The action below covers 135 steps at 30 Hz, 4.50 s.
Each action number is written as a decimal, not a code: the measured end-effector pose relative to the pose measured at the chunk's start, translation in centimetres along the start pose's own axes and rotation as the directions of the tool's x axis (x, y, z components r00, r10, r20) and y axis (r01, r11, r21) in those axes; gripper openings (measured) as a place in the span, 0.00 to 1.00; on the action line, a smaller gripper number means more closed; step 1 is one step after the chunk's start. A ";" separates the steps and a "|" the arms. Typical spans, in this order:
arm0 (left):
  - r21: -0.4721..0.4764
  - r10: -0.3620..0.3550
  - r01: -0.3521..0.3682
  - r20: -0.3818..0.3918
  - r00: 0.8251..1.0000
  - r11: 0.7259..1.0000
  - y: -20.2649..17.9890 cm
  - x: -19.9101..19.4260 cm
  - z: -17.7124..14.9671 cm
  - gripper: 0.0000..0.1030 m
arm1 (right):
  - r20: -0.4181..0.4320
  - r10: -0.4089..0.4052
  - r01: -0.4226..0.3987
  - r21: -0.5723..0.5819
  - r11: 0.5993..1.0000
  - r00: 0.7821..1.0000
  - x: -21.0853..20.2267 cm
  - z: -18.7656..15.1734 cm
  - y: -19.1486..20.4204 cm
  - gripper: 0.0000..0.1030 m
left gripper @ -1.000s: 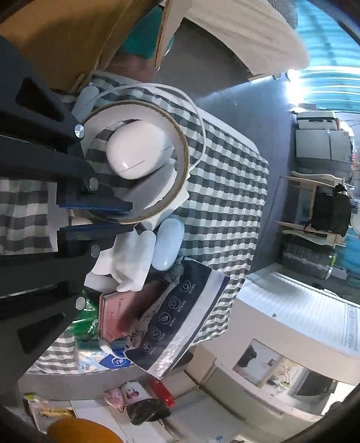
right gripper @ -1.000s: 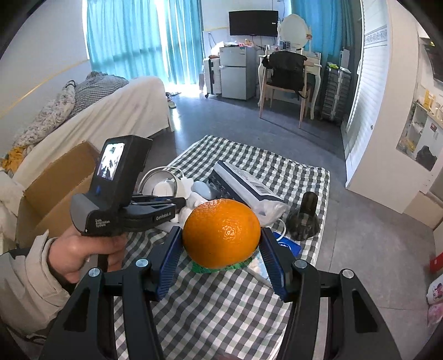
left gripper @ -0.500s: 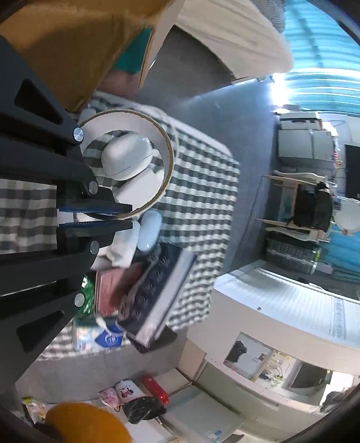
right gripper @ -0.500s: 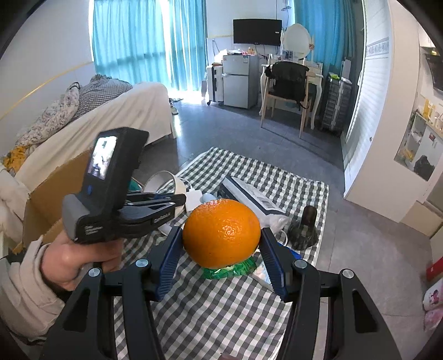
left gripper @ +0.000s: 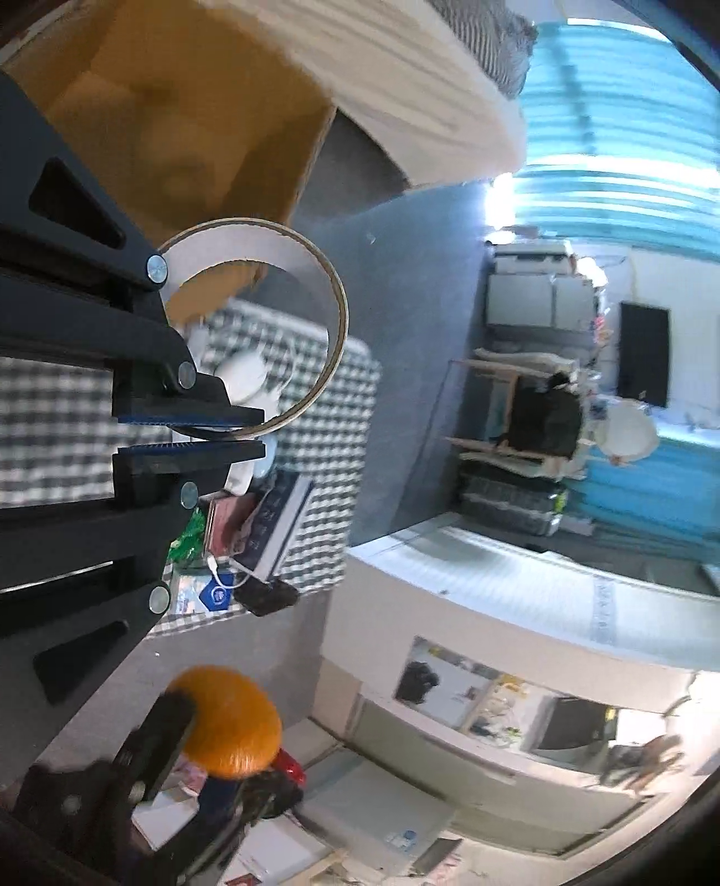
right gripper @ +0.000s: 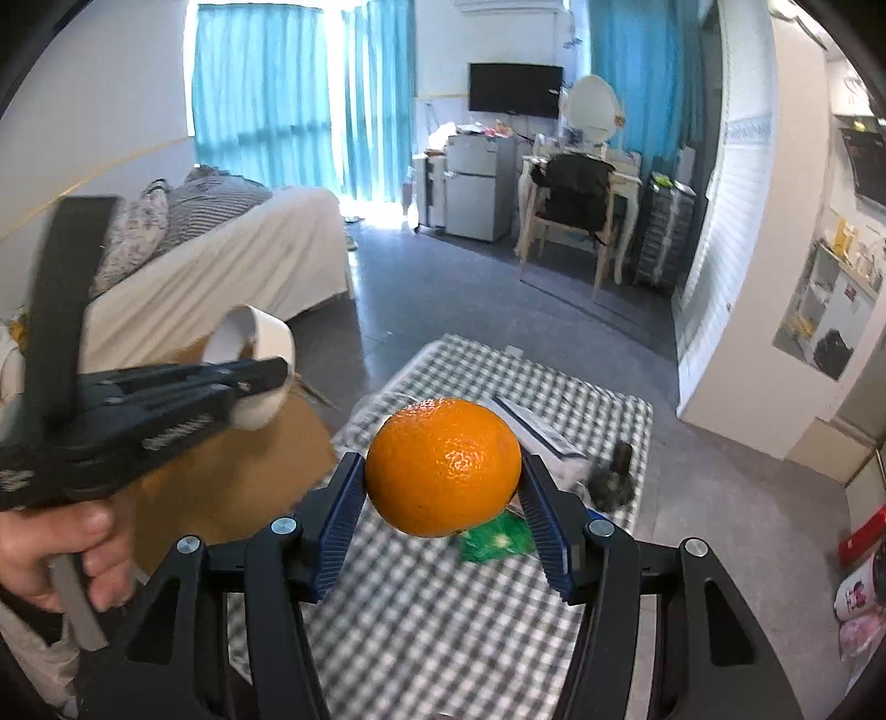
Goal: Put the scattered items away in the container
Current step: 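Carry orange and tape roll over the cardboard box and open both grippers, then withdraw both grippers from the box back over the mattress, then grasp the Vinda tissue pack with the right gripper while the left grasps the white plush toy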
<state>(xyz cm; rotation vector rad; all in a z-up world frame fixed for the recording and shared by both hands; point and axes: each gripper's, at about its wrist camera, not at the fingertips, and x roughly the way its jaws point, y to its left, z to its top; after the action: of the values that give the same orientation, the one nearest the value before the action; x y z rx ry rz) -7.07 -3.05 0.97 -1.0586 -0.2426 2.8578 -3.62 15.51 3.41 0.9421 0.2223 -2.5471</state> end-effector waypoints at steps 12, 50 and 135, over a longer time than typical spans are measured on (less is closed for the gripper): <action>-0.159 0.188 -0.182 0.021 0.982 0.970 15.3 -10.1 -2.1 0.04 | -0.046 0.144 -0.149 -0.141 0.979 0.989 4.0 3.6 13.7 0.55; -0.190 0.261 -0.301 -0.207 0.943 0.935 22.3 -2.4 -6.7 0.69 | -0.305 0.117 -0.174 -0.165 0.971 0.945 18.4 3.1 22.4 0.72; 0.149 0.068 -0.038 -0.198 0.978 0.988 -3.2 22.5 -6.9 1.00 | -0.428 -0.183 0.308 0.244 0.919 0.885 20.7 -9.0 -12.3 0.61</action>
<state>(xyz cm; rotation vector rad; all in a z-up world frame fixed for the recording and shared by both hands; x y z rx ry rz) -19.48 3.96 -18.02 -1.3315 0.0074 2.7344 -17.85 22.47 -16.85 1.6558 0.0639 -2.6394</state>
